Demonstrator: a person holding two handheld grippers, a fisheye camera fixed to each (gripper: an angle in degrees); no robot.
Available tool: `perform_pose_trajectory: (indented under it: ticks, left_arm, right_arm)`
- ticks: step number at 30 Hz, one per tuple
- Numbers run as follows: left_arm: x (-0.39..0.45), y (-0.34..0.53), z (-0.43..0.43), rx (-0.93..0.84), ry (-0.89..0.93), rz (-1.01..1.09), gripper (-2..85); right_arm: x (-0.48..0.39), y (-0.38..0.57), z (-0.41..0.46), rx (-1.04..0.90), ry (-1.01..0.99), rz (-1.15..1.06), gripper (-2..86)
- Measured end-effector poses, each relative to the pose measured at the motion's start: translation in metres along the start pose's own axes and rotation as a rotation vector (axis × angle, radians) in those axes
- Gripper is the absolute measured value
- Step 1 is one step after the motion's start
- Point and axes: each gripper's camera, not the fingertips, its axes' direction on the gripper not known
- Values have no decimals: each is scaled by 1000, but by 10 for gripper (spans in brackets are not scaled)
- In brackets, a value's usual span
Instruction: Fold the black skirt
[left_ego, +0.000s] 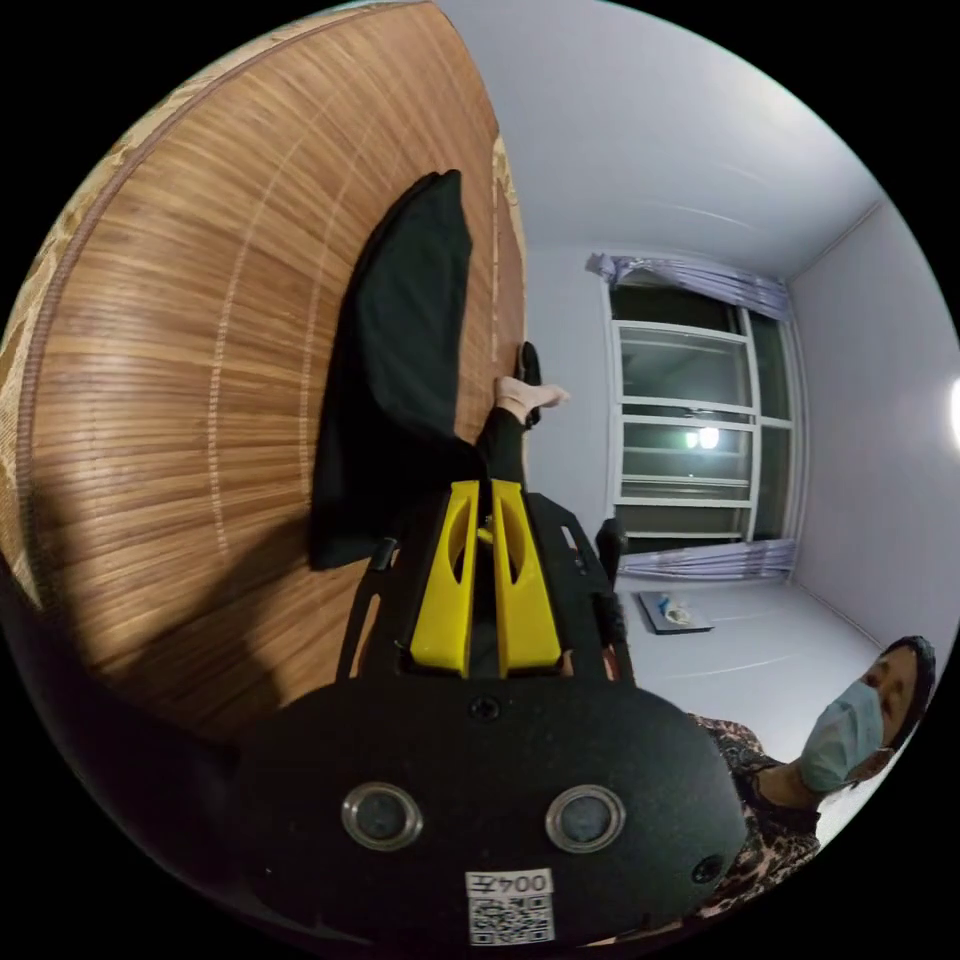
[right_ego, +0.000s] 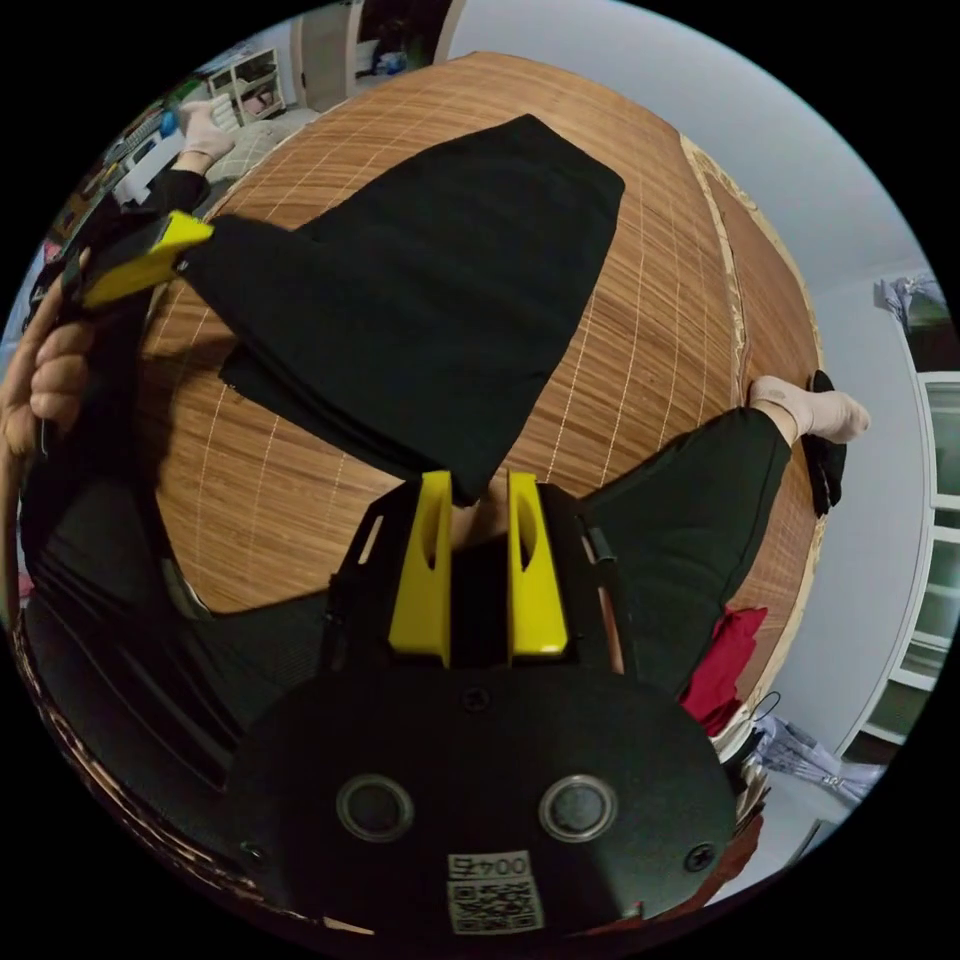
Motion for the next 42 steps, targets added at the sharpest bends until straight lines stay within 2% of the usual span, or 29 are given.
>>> perform_pose_trajectory:
  ticks: [6, 10, 14, 28, 30, 32, 35, 37, 40, 42]
  left_arm:
    - [35, -19, 12, -23, 101, 58, 23]
    - [52, -29, 20, -40, 121, 95, 23]
    - [54, -30, 21, -39, 129, 89, 23]
    - [29, -7, 23, -23, 129, 62, 22]
    - [26, -3, 23, -27, 125, 64, 22]
    - [23, 1, 21, -32, 107, 74, 23]
    - [10, 13, 14, -49, -4, 117, 23]
    - [-18, 27, 15, -72, -134, 98, 22]
    - [-53, 45, 27, -119, -195, 45, 22]
    - [-57, 54, 29, -113, -184, 53, 22]
  right_arm:
    - [-26, 32, -21, 147, 23, 7, 112]
    - [-57, 73, -47, 316, 145, 4, 112]
    - [-96, 83, -48, 371, 254, -86, 108]
    - [-169, 24, 35, 258, 408, -179, 135]
    - [-174, 17, 49, 192, 460, -182, 109]
    - [-172, 18, 49, 185, 505, -166, 41]
    - [-158, 23, 41, 192, 506, -129, 12]
    - [-150, 18, 57, 95, 459, -151, 6]
    - [-151, 9, 75, 8, 435, -191, -1]
    - [-154, 6, 74, 25, 471, -197, -2]
